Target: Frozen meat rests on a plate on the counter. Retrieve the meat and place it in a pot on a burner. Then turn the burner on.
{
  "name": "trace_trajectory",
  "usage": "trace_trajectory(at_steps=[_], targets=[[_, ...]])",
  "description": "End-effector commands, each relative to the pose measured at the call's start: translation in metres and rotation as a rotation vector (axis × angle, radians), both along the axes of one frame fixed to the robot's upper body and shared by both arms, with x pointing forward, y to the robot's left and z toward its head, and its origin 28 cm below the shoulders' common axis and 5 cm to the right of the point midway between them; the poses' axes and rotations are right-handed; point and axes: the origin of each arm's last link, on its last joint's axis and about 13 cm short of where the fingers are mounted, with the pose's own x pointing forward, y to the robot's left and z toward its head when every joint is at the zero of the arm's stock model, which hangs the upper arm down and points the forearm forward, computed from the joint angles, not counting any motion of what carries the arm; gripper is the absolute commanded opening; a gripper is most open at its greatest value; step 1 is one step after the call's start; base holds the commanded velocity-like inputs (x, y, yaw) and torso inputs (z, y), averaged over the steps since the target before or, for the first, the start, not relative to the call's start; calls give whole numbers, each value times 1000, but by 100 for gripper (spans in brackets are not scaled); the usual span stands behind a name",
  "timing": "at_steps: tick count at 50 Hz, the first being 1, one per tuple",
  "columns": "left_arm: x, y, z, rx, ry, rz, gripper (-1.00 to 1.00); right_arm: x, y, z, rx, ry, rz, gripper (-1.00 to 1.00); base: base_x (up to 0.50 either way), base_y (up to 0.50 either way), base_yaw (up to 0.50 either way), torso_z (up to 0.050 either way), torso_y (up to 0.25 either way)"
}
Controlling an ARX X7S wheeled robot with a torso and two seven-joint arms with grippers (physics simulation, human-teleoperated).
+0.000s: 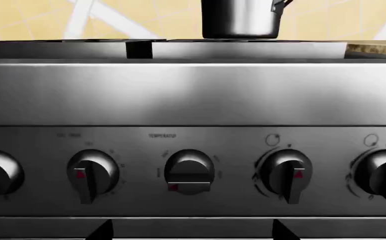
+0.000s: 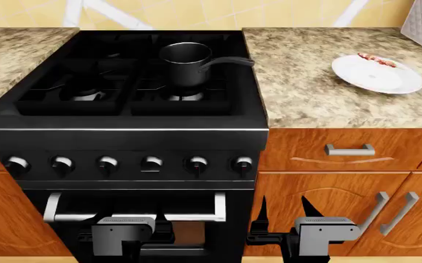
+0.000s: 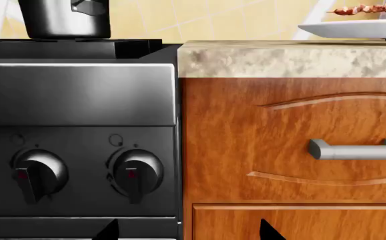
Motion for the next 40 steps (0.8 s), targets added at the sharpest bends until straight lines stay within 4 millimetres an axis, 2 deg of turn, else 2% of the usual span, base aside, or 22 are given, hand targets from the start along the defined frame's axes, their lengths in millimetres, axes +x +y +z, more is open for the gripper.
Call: trace_trajectory(at_steps=[1,6,30,40], targets=[[0,1,-1,-6,0,-6,100,0,1,0,-9,2,1,100,0,0,0,0,0],[-2,2,-1,-38,-10,-50,100,3,1,-2,-26,15,-3,100,0,0,0,8,0],[-1,2,0,-48,-14,-86,100,4,-2,1,3,13,7,100,0,0,0,50,0],[0,2,-2,-44,-6,-93,100,5,-2,-1,8,34,6,100,0,-465,0,50,0]])
